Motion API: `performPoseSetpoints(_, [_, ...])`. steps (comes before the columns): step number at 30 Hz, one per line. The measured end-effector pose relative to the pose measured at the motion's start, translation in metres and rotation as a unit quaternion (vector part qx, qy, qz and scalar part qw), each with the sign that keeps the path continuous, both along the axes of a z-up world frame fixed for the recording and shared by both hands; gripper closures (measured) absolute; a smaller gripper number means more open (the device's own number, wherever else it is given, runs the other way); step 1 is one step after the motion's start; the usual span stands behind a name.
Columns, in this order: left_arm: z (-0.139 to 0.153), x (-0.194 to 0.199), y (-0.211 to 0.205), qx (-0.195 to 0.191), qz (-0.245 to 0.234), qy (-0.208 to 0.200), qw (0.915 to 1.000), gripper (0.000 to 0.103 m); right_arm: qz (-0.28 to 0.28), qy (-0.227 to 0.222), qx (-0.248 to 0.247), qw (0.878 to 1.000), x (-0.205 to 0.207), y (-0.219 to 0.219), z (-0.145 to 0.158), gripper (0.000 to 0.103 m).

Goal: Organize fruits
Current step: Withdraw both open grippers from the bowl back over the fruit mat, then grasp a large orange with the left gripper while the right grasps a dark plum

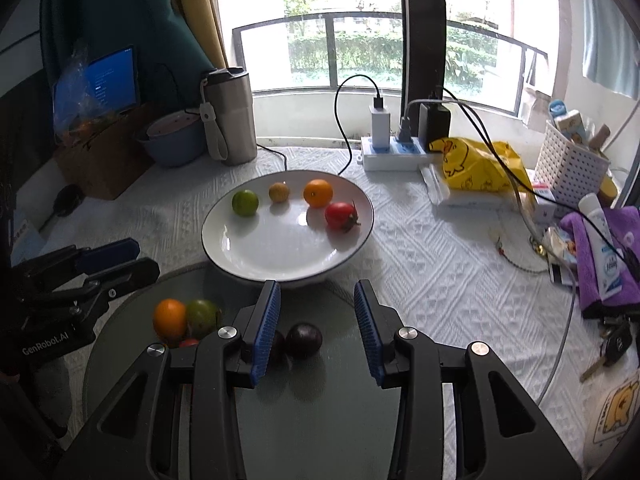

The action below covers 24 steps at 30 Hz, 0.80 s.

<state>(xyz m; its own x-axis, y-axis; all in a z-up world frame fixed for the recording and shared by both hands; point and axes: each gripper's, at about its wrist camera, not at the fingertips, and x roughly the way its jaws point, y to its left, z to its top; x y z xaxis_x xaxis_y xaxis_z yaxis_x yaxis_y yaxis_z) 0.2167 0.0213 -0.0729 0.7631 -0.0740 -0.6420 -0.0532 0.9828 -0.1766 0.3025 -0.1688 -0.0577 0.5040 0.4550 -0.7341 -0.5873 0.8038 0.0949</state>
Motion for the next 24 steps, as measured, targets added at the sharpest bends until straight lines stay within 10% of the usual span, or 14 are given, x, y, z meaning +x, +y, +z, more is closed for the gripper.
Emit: performPoseSetpoints(24, [-0.046, 0.000, -0.007, 0.010, 0.003, 0.078, 0.9969, 0.057, 0.003, 0.051, 0.000, 0.999, -0.006, -0.011, -0.043, 0.062])
